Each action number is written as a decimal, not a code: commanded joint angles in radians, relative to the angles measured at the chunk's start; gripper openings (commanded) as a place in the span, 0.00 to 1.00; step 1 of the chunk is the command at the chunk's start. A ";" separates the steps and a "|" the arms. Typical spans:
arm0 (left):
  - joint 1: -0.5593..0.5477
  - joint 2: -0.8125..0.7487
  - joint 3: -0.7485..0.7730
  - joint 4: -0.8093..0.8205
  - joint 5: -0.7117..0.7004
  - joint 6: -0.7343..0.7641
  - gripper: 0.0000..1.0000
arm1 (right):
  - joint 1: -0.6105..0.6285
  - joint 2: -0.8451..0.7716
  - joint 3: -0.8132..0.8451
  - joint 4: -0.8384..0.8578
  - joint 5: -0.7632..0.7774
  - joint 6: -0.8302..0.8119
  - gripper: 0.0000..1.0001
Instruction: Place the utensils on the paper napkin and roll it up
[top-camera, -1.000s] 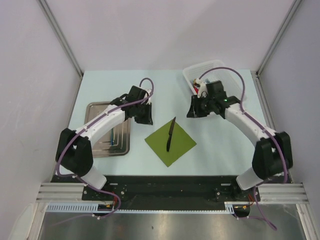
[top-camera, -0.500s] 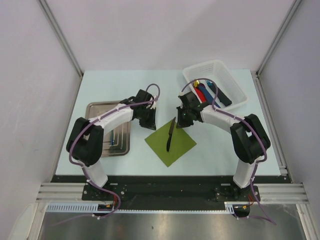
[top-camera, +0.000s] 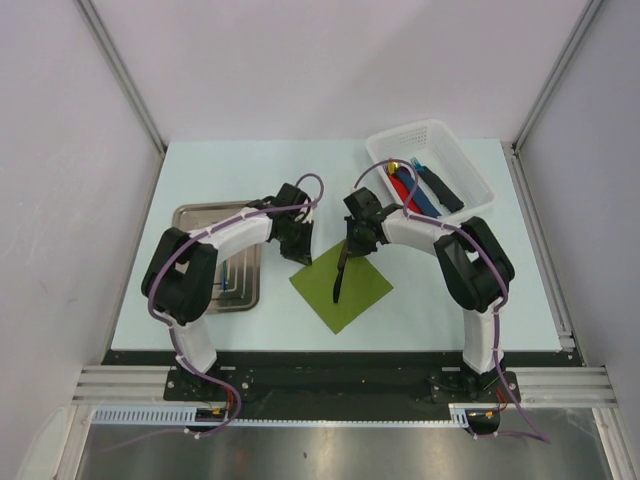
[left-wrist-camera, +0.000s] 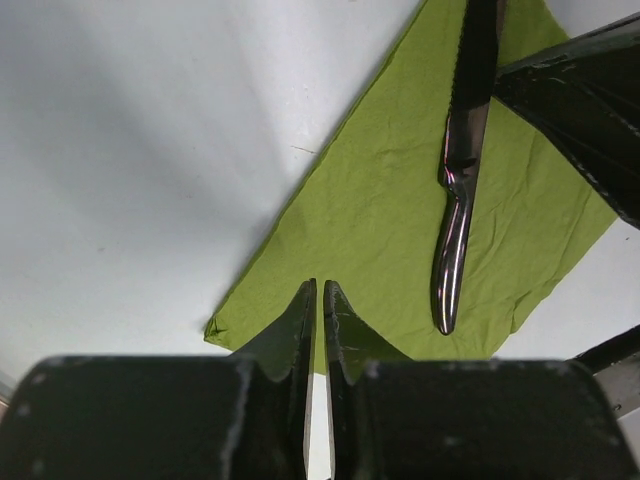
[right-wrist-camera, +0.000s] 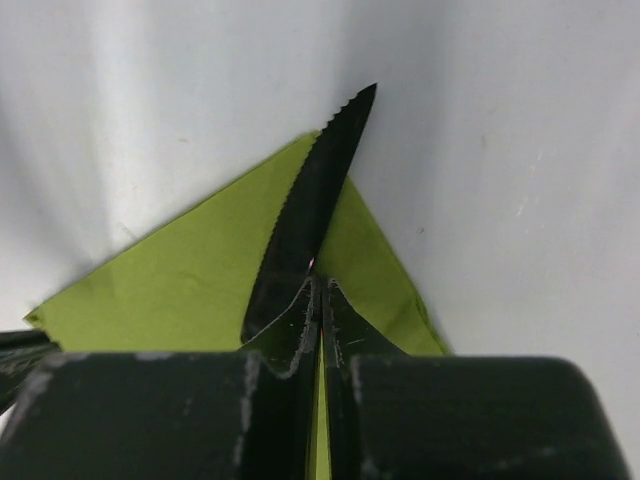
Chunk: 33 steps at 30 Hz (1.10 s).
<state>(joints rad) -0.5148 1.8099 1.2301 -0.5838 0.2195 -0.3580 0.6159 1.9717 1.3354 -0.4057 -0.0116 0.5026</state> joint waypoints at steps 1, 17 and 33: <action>0.002 0.015 -0.006 0.027 0.003 -0.013 0.09 | 0.002 0.036 0.042 0.021 0.053 0.020 0.03; 0.029 0.054 0.009 0.009 0.014 -0.012 0.08 | -0.007 0.061 0.044 0.002 0.039 0.031 0.16; 0.033 0.039 0.011 0.012 0.008 -0.013 0.07 | -0.027 0.067 0.050 -0.005 0.021 0.039 0.24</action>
<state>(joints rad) -0.4900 1.8633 1.2297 -0.5827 0.2207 -0.3595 0.6044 2.0037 1.3655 -0.4053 -0.0200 0.5327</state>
